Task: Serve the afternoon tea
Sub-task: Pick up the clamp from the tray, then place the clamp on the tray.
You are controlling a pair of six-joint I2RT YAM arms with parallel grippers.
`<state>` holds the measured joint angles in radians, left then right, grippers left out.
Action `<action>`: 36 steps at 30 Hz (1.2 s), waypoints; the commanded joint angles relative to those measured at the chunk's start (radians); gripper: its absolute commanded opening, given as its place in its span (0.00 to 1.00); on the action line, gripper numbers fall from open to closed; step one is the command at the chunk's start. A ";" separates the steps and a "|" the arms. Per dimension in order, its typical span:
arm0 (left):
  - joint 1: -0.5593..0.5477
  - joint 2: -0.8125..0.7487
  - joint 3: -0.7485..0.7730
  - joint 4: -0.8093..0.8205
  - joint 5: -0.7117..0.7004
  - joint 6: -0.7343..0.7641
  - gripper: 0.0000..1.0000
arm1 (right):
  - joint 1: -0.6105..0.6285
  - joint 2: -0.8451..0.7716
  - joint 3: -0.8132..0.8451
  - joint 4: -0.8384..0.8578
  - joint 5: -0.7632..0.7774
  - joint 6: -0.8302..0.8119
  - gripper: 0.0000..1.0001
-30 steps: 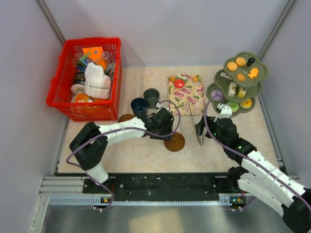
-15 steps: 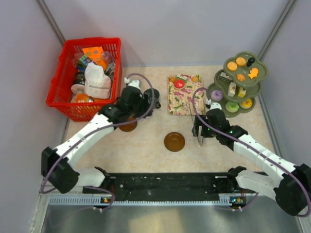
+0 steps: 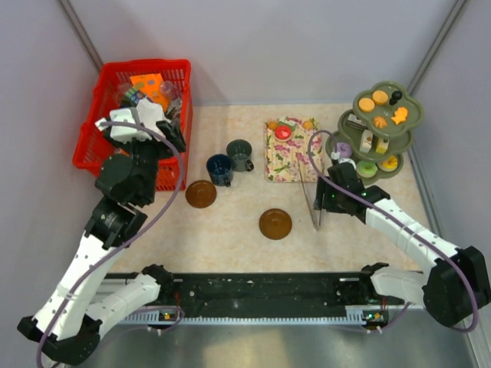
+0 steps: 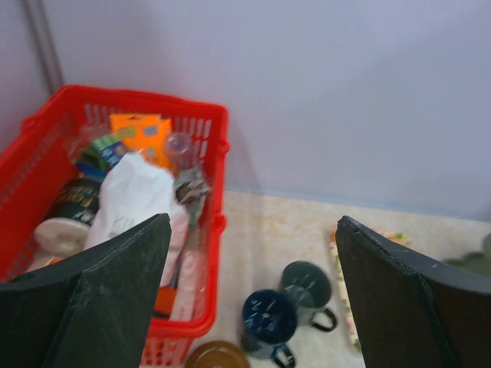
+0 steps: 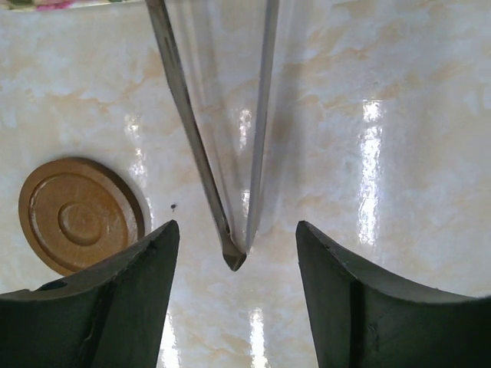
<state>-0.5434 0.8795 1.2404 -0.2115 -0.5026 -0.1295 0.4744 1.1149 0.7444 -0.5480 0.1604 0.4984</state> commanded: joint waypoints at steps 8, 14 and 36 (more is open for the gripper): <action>0.023 -0.100 -0.337 0.372 -0.146 0.165 0.94 | -0.048 0.172 0.102 0.040 0.054 0.014 0.43; 0.010 -0.103 -0.363 0.399 -0.137 0.177 0.93 | -0.048 0.246 0.107 0.108 0.014 -0.001 0.33; 0.002 -0.149 -0.401 0.463 -0.168 0.241 0.93 | -0.048 0.503 0.384 0.060 0.126 -0.003 0.00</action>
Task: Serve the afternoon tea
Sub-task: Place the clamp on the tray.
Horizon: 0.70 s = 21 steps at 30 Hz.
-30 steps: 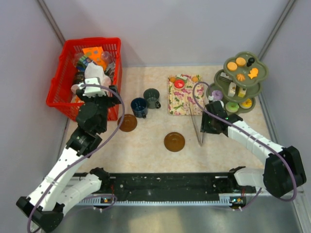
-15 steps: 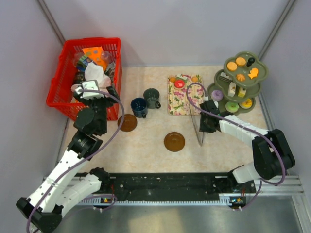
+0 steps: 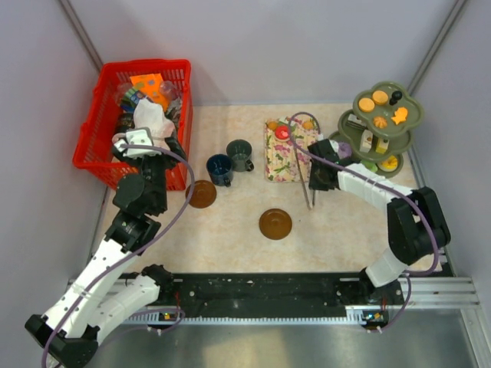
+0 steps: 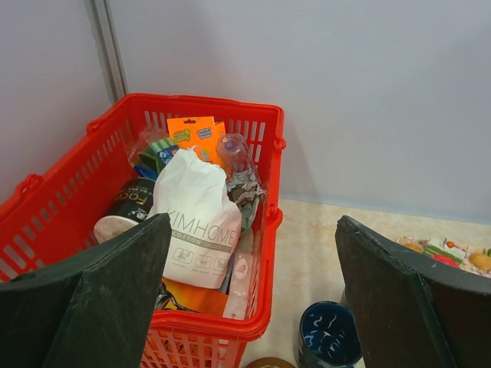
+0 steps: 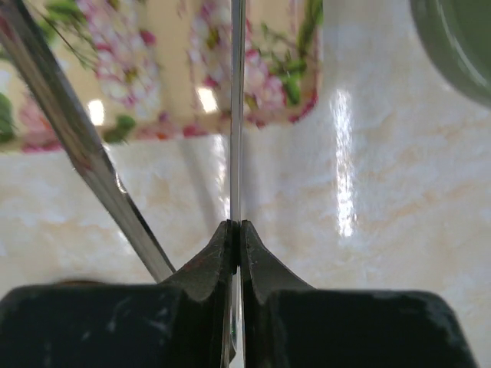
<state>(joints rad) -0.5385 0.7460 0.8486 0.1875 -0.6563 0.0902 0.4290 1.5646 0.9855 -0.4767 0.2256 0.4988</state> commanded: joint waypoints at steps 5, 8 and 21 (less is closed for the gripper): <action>-0.005 -0.017 -0.011 0.069 -0.013 0.025 0.93 | -0.010 0.207 0.317 -0.071 0.072 -0.006 0.00; -0.003 -0.020 -0.011 0.069 -0.011 0.029 0.93 | -0.012 0.281 0.386 -0.094 0.072 -0.002 0.00; -0.003 -0.034 -0.013 0.067 0.007 0.029 0.93 | -0.013 0.307 0.420 -0.140 0.070 0.015 0.20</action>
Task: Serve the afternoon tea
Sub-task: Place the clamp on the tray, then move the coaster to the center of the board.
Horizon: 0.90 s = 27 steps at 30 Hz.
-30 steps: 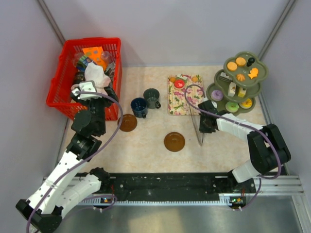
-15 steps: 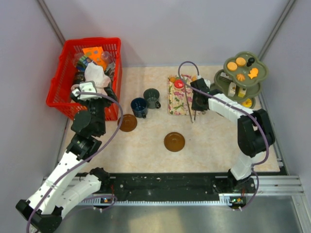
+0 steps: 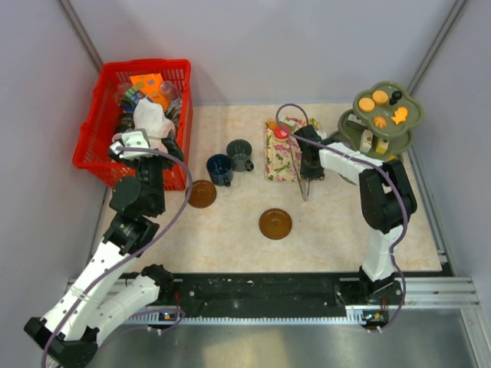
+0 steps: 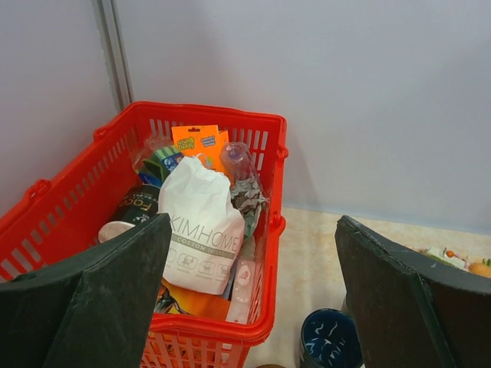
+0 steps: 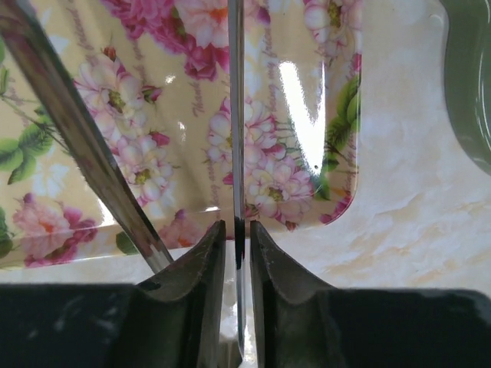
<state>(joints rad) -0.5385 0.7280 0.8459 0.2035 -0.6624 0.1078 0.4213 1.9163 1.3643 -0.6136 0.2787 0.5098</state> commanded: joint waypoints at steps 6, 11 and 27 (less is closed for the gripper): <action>-0.003 -0.016 -0.011 0.053 0.015 0.012 0.93 | 0.008 -0.164 0.045 -0.043 0.030 -0.033 0.41; -0.005 -0.021 -0.011 0.051 0.017 0.009 0.93 | 0.134 -0.286 -0.002 -0.071 0.051 -0.063 0.55; -0.003 -0.047 -0.042 0.094 -0.002 0.004 0.92 | 0.562 -0.146 -0.013 -0.072 -0.004 0.096 0.65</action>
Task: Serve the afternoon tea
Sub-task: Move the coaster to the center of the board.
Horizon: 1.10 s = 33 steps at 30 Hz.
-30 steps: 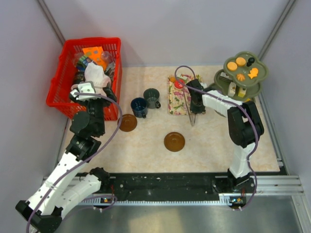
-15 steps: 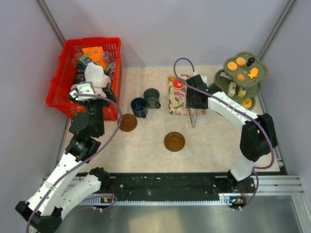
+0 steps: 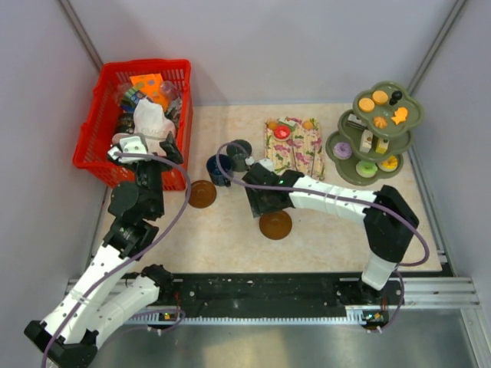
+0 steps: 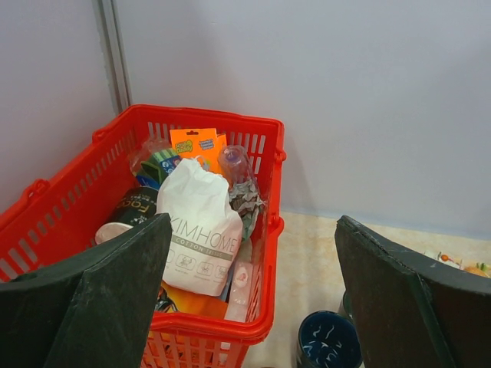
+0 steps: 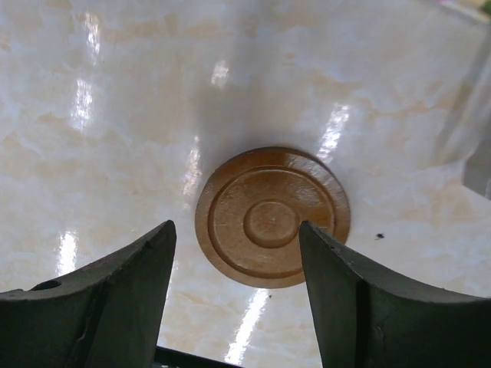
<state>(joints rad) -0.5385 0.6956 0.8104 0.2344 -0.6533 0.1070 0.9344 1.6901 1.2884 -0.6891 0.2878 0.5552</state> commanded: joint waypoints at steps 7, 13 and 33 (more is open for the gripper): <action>-0.005 -0.025 -0.016 0.077 -0.014 0.013 0.92 | 0.087 0.203 0.078 -0.041 0.016 0.132 0.60; -0.003 -0.025 -0.016 0.077 -0.008 0.011 0.92 | 0.095 0.221 0.035 -0.055 0.036 0.178 0.56; -0.003 -0.036 -0.027 0.095 -0.016 0.030 0.92 | -0.155 -0.128 -0.451 -0.020 0.010 0.295 0.38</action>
<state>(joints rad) -0.5385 0.6697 0.7898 0.2710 -0.6598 0.1162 0.8944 1.6489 0.9680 -0.6090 0.2970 0.8104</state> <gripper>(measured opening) 0.925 0.399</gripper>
